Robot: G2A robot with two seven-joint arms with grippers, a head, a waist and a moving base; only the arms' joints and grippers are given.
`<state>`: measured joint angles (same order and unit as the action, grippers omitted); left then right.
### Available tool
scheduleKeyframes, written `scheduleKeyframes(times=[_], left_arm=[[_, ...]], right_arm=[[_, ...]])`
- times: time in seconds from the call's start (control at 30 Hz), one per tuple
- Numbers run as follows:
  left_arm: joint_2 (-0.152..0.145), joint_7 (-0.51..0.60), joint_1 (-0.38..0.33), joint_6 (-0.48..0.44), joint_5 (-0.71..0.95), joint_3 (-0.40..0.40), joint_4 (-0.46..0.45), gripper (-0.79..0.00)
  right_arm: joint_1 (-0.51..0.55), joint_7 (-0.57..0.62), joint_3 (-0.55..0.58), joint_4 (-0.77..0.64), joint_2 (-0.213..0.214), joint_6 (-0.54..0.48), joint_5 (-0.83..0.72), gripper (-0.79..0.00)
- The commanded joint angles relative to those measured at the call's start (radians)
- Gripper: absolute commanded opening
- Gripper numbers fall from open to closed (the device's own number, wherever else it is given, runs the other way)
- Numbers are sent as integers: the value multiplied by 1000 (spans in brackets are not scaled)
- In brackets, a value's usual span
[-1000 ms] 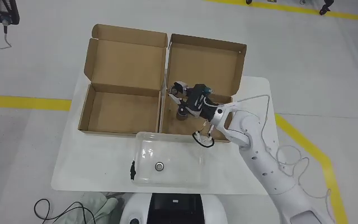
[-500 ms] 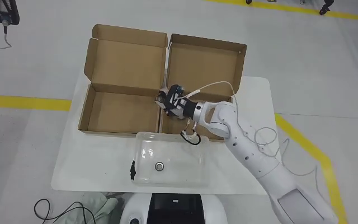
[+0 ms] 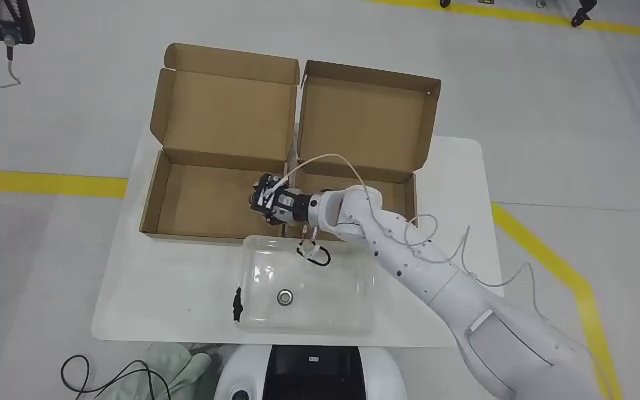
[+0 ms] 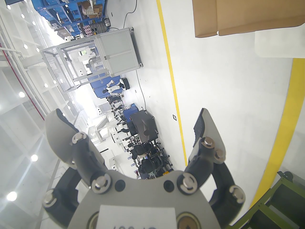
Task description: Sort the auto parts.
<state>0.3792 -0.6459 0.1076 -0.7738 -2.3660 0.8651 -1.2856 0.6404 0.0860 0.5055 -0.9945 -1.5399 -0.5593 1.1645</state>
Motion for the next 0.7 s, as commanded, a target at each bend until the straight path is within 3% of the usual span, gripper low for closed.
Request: scheduleKeyframes(times=[0.0, 0.67], left_arm=[[0, 0, 0, 0, 0, 0, 0, 0], [0, 0, 0, 0, 0, 0, 0, 0]], right_arm=[[-13, -2, -22, 31, -20, 1, 2, -785], [-68, -41, -104, 252, -159, 10, 31, -785]])
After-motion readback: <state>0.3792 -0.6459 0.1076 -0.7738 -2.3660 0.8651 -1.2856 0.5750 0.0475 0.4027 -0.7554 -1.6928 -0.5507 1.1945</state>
